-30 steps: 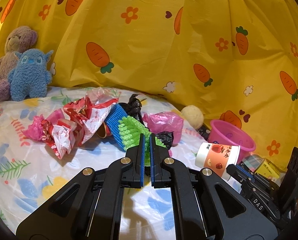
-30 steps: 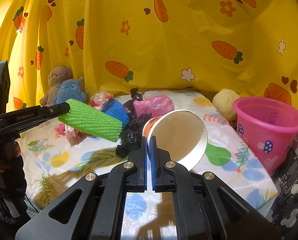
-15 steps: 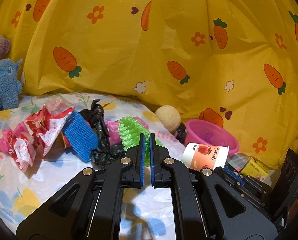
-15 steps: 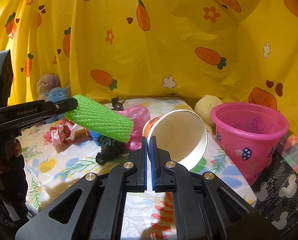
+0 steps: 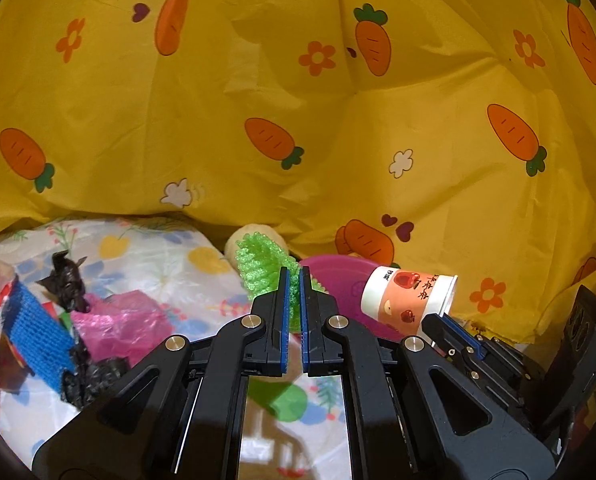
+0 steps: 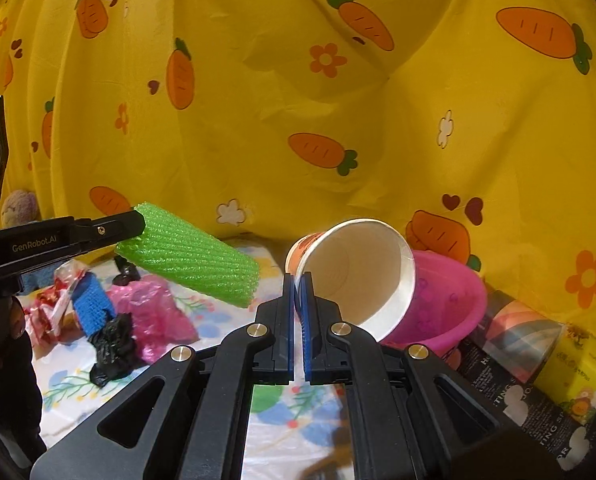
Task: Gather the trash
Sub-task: 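Lift and carry the green sleeve and the cup over the pink bucket, then open both tools to drop the sleeve and cup into the bucket, then move both open tools back toward the black bag and blue mesh sleeve, then grasp the black plastic bag with the left tool while the right tool grasps the pink plastic bag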
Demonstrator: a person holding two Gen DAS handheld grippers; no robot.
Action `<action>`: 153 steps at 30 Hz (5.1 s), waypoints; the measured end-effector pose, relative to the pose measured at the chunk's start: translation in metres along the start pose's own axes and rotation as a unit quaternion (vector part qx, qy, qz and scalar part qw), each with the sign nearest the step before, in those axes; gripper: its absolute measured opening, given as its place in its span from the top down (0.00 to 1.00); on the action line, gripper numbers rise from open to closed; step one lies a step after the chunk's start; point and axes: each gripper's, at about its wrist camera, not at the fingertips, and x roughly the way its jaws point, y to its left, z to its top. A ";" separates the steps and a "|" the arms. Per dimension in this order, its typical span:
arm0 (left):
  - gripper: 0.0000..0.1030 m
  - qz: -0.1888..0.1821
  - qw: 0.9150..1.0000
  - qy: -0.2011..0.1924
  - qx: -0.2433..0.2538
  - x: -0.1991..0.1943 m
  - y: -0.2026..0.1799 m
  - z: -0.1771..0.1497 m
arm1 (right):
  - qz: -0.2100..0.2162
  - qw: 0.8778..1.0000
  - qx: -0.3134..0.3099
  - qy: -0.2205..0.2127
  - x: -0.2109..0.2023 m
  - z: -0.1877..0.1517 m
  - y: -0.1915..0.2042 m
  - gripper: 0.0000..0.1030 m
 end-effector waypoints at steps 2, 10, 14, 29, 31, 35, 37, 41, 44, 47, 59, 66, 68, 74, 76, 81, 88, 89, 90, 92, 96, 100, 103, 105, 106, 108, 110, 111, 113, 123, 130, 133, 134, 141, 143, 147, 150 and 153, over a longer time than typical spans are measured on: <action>0.97 -0.011 1.000 0.002 0.003 0.018 -0.009 0.004 | -0.015 1.000 0.003 0.003 0.007 0.002 -0.010 0.96; 0.97 -0.029 0.999 0.018 0.004 0.074 -0.029 0.007 | -0.050 0.998 0.009 0.029 0.034 0.001 -0.036 0.96; 0.97 -0.030 0.999 0.030 0.006 0.094 -0.033 0.002 | -0.059 0.997 0.010 0.043 0.044 -0.001 -0.043 0.96; 0.96 -0.045 0.995 0.085 0.000 0.140 -0.038 -0.019 | -0.061 0.995 0.017 0.083 0.075 -0.011 -0.056 0.96; 0.96 -0.046 0.995 0.088 0.000 0.142 -0.037 -0.020 | -0.060 0.994 0.018 0.087 0.078 -0.012 -0.057 0.96; 0.96 -0.047 0.994 0.094 -0.004 0.146 -0.037 -0.022 | -0.061 0.994 0.019 0.092 0.082 -0.013 -0.058 0.96; 0.96 -0.051 0.994 0.099 -0.005 0.149 -0.038 -0.024 | -0.063 0.993 0.019 0.095 0.084 -0.014 -0.058 0.96; 0.96 -0.063 0.992 0.113 -0.013 0.155 -0.036 -0.027 | -0.063 0.993 0.026 0.101 0.088 -0.016 -0.062 0.96; 0.96 -0.080 0.990 0.118 -0.019 0.156 -0.036 -0.029 | -0.063 0.992 0.030 0.102 0.090 -0.017 -0.064 0.96; 0.94 -0.085 0.988 0.125 -0.015 0.157 -0.036 -0.030 | -0.061 0.992 0.033 0.104 0.093 -0.018 -0.064 0.96; 0.17 -0.052 0.994 0.086 -0.048 0.133 -0.008 -0.026 | -0.071 0.993 0.052 0.083 0.079 -0.018 -0.073 0.56; 0.08 0.043 0.997 0.054 -0.044 0.082 0.021 -0.036 | -0.079 0.994 0.050 0.052 0.052 -0.021 -0.060 0.23; 0.08 0.077 0.995 0.044 -0.041 0.064 0.029 -0.041 | -0.075 0.995 0.051 0.047 0.044 -0.023 -0.055 0.19; 0.08 0.158 0.986 0.023 -0.047 0.009 0.056 -0.057 | -0.049 0.997 0.060 0.027 0.018 -0.030 -0.032 0.16; 0.08 0.178 0.983 0.013 -0.049 -0.009 0.064 -0.063 | -0.031 0.998 0.049 0.032 0.013 -0.034 -0.020 0.16; 0.08 0.231 0.972 -0.001 -0.044 -0.048 0.087 -0.079 | 0.016 0.998 0.037 0.045 0.008 -0.046 0.012 0.16; 0.08 0.279 0.959 -0.016 -0.043 -0.091 0.115 -0.093 | 0.050 0.997 0.002 0.057 0.009 -0.055 0.060 0.16; 0.08 0.286 0.957 -0.017 -0.041 -0.095 0.118 -0.094 | 0.051 0.997 -0.003 0.057 0.010 -0.056 0.065 0.16; 0.08 0.289 0.956 -0.018 -0.041 -0.098 0.121 -0.095 | 0.055 0.997 -0.007 0.058 0.011 -0.057 0.070 0.16; 0.08 0.295 0.954 -0.019 -0.045 -0.102 0.127 -0.096 | 0.061 0.996 -0.009 0.061 0.013 -0.058 0.077 0.16; 0.08 0.296 0.954 -0.008 -0.046 -0.093 0.129 -0.095 | 0.071 0.995 -0.012 0.065 0.019 -0.059 0.086 0.16; 0.08 0.289 0.957 0.020 -0.017 -0.067 0.120 -0.098 | 0.069 0.995 -0.016 0.066 0.025 -0.058 0.089 0.16; 0.10 0.288 0.957 0.047 0.002 -0.047 0.116 -0.101 | 0.069 0.995 -0.012 0.069 0.030 -0.057 0.088 0.16; 0.12 0.278 0.959 0.064 0.002 -0.038 0.116 -0.101 | 0.070 0.995 -0.014 0.069 0.033 -0.057 0.089 0.16; 0.13 0.275 0.959 0.068 0.000 -0.034 0.117 -0.100 | 0.070 0.995 -0.014 0.070 0.035 -0.056 0.089 0.17; 0.17 0.270 0.959 0.082 -0.001 -0.025 0.119 -0.099 | 0.072 0.995 -0.014 0.071 0.038 -0.056 0.089 0.18; 0.25 0.265 0.959 0.100 -0.005 -0.014 0.123 -0.099 | 0.074 0.994 -0.012 0.074 0.042 -0.056 0.088 0.18; 0.26 0.260 0.959 0.113 -0.008 -0.009 0.125 -0.099 | 0.075 0.994 -0.012 0.075 0.043 -0.056 0.089 0.18; 0.38 0.252 0.958 0.137 -0.021 0.001 0.132 -0.101 | 0.077 0.994 -0.013 0.077 0.046 -0.056 0.090 0.19; 0.82 0.218 0.963 0.152 -0.054 0.005 0.148 -0.106 | 0.088 0.992 -0.025 0.087 0.057 -0.054 0.099 0.23; 0.83 0.211 0.968 0.109 -0.074 -0.041 0.145 -0.101 | 0.101 0.990 -0.036 0.093 0.062 -0.052 0.112 0.23; 0.83 0.231 0.967 0.079 -0.079 -0.065 0.147 -0.093 | 0.112 0.988 -0.038 0.098 0.066 -0.051 0.121 0.23; 0.83 0.240 0.965 0.068 -0.078 -0.072 0.148 -0.091 | 0.116 0.988 -0.041 0.099 0.068 -0.050 0.125 0.23; 0.83 0.302 0.949 0.032 -0.086 -0.095 0.166 -0.083 | 0.136 0.983 -0.066 0.100 0.092 -0.042 0.150 0.23; 0.83 0.318 0.943 0.027 -0.093 -0.099 0.174 -0.082 | 0.141 0.982 -0.066 0.106 0.102 -0.041 0.154 0.23; 0.83 0.329 0.938 0.019 -0.106 -0.107 0.187 -0.081 | 0.151 0.979 -0.069 0.115 0.118 -0.040 0.164 0.23; 0.83 0.329 0.938 0.018 -0.108 -0.107 0.191 -0.081 | 0.151 0.978 -0.078 0.119 0.130 -0.041 0.172 0.23; 0.83 0.326 0.939 0.021 -0.108 -0.106 0.192 -0.082 | 0.156 0.976 -0.076 0.128 0.141 -0.041 0.176 0.27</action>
